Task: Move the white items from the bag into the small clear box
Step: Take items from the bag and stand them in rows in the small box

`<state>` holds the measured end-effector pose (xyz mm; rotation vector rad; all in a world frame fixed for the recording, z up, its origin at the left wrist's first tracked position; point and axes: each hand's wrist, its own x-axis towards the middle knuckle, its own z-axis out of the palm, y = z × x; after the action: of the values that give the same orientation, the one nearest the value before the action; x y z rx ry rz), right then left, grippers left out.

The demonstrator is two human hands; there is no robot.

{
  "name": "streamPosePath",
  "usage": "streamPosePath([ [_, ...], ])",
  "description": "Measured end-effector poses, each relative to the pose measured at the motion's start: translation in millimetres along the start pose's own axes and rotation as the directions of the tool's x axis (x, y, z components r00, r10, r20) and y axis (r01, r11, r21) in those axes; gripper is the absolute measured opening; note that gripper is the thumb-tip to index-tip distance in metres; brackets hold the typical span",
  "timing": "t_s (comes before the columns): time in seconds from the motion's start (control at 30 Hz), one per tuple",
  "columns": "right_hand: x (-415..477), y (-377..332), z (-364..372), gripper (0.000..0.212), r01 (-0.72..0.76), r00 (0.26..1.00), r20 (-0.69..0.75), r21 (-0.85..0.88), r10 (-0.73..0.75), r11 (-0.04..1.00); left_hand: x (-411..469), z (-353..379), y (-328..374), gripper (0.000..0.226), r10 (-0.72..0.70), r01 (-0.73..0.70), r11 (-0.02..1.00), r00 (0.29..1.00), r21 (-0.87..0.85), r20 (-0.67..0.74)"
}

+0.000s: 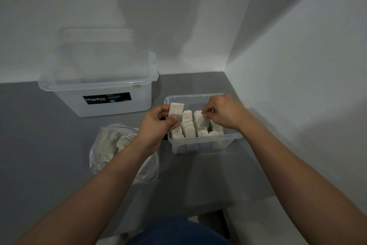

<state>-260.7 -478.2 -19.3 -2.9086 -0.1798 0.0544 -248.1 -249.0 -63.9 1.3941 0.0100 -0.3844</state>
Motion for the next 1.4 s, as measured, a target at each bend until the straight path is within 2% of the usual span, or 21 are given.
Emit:
streamPosePath([
  [0.07, 6, 6, 12, 0.013, -0.003, 0.991, 0.135, -0.016, 0.005, 1.0, -1, 1, 2, 0.022, -0.003, 0.003, 1.0, 1.0, -0.011, -0.004],
  [0.17, 15, 17, 25, 0.012, -0.039, 0.968, 0.249, 0.044, 0.027, 0.998, -1, 3, 3, 0.021, 0.007, -0.007, 1.0, 1.0, 0.001, -0.023],
  [0.3, 24, 18, 41, 0.017, -0.01, 0.898, 0.44, 0.033, -0.006, 0.999, 0, 2, 1, 0.021, 0.036, -0.033, 0.998, 0.998, 0.059, -0.043],
  [0.57, 26, 28, 64, 0.021, -0.014, 0.889, 0.457, -0.044, 0.033, 0.999, 0, -1, 1, 0.023, 0.052, -0.048, 0.993, 0.998, 0.112, -0.028],
  [0.63, 25, 27, 53, 0.019, -0.036, 0.914, 0.405, 0.002, 0.032, 0.999, -1, -2, 2, 0.02, 0.054, -0.052, 0.991, 0.998, 0.12, -0.021],
  [0.7, 23, 21, 34, 0.016, -0.094, 0.973, 0.224, 0.174, 0.054, 0.98, -1, -2, 5, 0.018, 0.071, -0.07, 0.985, 0.997, 0.158, -0.002],
  [0.77, 15, 5, 10, 0.02, -0.12, 0.993, 0.058, 0.49, 0.105, 0.864, 1, -2, 9, 0.02, 0.079, -0.08, 0.976, 0.997, 0.205, 0.014],
  [0.8, 10, -5, -1, 0.025, -0.107, 0.994, 0.044, 0.617, 0.101, 0.78, 3, -2, 12, 0.022, 0.082, -0.086, 0.965, 0.996, 0.248, 0.024],
  [0.83, 7, -14, -9, 0.031, -0.087, 0.996, 0.049, 0.674, 0.073, 0.734, 5, -2, 15, 0.024, 0.098, -0.108, 0.945, 0.994, 0.31, 0.045],
  [0.87, 5, -21, -15, 0.034, -0.06, 0.998, 0.051, 0.664, 0.035, 0.746, 7, -2, 18, 0.025, 0.131, -0.152, 0.91, 0.988, 0.386, 0.079],
  [0.93, 4, -26, -16, 0.026, -0.005, 1.0, 0.029, 0.536, -0.013, 0.844, 10, -1, 25, 0.03, 0.222, -0.269, 0.808, 0.963, 0.524, 0.152],
  [0.97, 5, -27, -15, 0.018, 0.009, 1.0, 0.004, 0.485, -0.013, 0.874, 11, 0, 30, 0.032, 0.256, -0.308, 0.768, 0.951, 0.562, 0.172],
  [1.03, 3, -24, -9, 0.007, 0.005, 0.999, -0.049, 0.497, 0.022, 0.868, 11, 3, 38, 0.037, 0.295, -0.338, 0.754, 0.94, 0.563, 0.17],
  [1.1, -1, -23, -2, 0.004, -0.03, 0.994, -0.068, 0.622, 0.091, 0.782, 11, 7, 45, 0.043, 0.321, -0.345, 0.792, 0.937, 0.504, 0.136],
  [1.13, -4, -24, 2, 0.005, -0.047, 0.988, -0.068, 0.72, 0.138, 0.692, 12, 7, 48, 0.048, 0.322, -0.339, 0.819, 0.939, 0.462, 0.12],
  [1.23, -10, -31, 10, 0.009, -0.025, 0.963, -0.055, 0.956, 0.263, 0.292, 11, 8, 49, 0.051, 0.237, -0.257, 0.899, 0.966, 0.354, 0.101],
  [1.3, -13, -39, 16, 0.008, 0.022, 0.955, -0.041, 0.997, 0.293, 0.07, 9, 10, 47, 0.039, 0.176, -0.206, 0.933, 0.976, 0.295, 0.125],
  [1.33, -15, -42, 19, 0.008, 0.04, 0.954, -0.043, 0.999, 0.297, 0.017, 7, 11, 46, 0.031, 0.162, -0.195, 0.944, 0.977, 0.265, 0.142],
  [1.4, -17, -47, 23, 0.012, 0.056, 0.954, -0.065, 0.998, 0.293, 0.038, 5, 12, 44, 0.022, 0.159, -0.193, 0.955, 0.974, 0.223, 0.161],
])
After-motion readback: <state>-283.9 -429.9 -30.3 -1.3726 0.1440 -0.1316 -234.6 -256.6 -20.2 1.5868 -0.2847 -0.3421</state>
